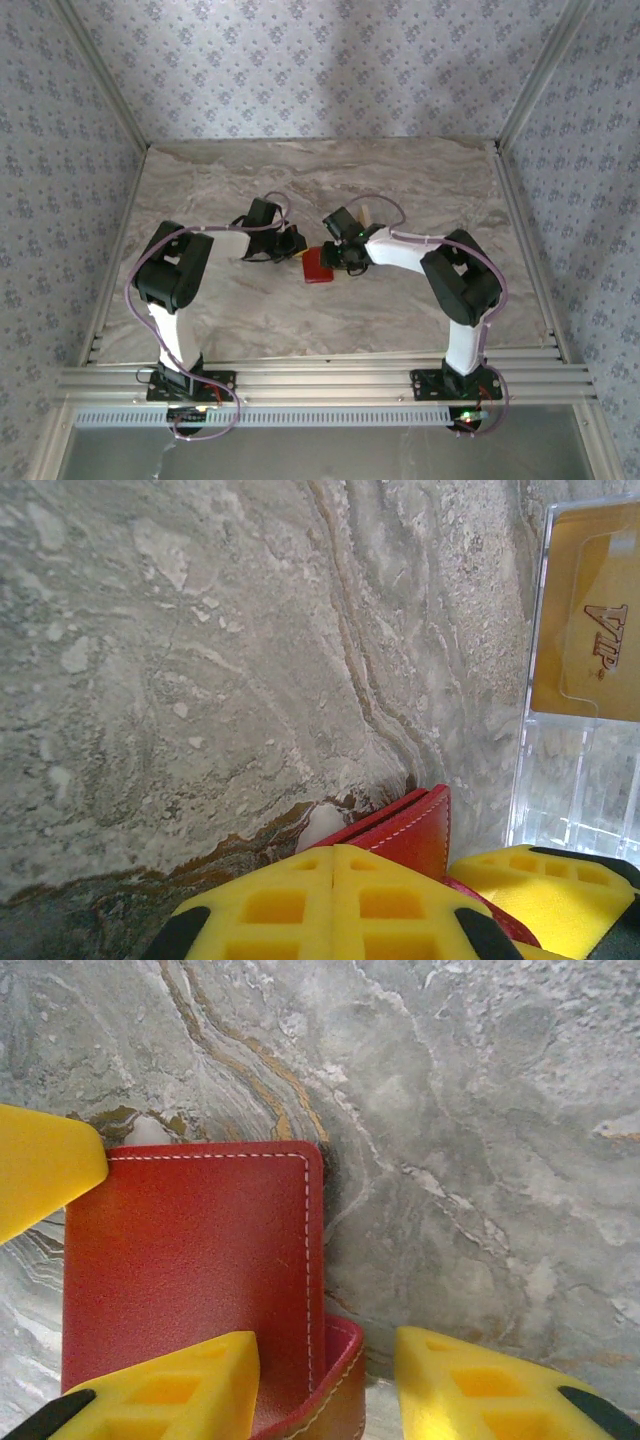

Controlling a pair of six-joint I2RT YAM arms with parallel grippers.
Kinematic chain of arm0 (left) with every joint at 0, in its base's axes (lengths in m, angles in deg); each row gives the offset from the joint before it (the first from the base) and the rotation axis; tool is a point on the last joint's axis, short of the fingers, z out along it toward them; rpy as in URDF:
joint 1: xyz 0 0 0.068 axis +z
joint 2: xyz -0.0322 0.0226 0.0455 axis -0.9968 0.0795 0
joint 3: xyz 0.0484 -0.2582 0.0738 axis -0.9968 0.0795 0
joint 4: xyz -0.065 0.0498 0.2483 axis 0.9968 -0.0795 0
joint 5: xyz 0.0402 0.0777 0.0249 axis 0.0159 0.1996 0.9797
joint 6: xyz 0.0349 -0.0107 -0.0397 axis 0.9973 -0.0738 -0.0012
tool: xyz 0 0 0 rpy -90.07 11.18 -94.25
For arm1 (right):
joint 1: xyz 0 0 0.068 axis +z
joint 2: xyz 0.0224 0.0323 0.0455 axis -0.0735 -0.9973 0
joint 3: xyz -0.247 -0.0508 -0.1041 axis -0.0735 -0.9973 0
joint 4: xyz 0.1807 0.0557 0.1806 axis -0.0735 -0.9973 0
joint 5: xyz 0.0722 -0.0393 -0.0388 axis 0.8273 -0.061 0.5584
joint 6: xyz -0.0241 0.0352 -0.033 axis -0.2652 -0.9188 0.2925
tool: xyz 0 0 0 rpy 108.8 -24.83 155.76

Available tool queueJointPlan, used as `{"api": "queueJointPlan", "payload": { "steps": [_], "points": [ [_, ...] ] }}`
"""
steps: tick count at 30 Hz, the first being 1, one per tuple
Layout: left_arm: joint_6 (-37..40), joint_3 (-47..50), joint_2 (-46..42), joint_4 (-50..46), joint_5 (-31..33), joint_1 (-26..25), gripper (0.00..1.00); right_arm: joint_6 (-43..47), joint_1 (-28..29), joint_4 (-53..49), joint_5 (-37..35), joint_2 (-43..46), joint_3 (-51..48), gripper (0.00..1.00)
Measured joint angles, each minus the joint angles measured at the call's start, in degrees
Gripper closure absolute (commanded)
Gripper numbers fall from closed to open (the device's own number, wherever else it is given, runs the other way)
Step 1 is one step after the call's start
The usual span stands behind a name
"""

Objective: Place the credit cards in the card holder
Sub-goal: Open the button on the card holder, then open the card holder at the center of the table.

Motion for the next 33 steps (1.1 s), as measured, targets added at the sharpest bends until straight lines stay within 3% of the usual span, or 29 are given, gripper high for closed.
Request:
{"api": "queueJointPlan", "payload": {
  "steps": [5,14,19,26,33],
  "points": [
    [-0.90,0.31,0.02,0.55,0.00,0.00,1.00,-0.17,-0.46,0.76,1.22,-0.02,-0.26,0.58],
    [-1.68,0.28,0.17,0.76,0.00,0.00,1.00,0.83,4.07,-4.15,-6.60,4.96,2.93,0.53],
    [-1.75,0.31,0.24,0.90,0.00,0.00,1.00,1.16,6.25,-0.28,-3.04,8.02,3.65,0.52],
    [-1.97,0.31,0.24,0.94,0.00,0.00,1.00,0.46,3.52,3.61,1.81,2.69,3.26,0.52],
    [-2.12,0.28,0.24,0.94,0.02,0.00,1.00,-0.46,0.70,3.26,0.44,1.53,-0.28,0.49]
  ]
}}
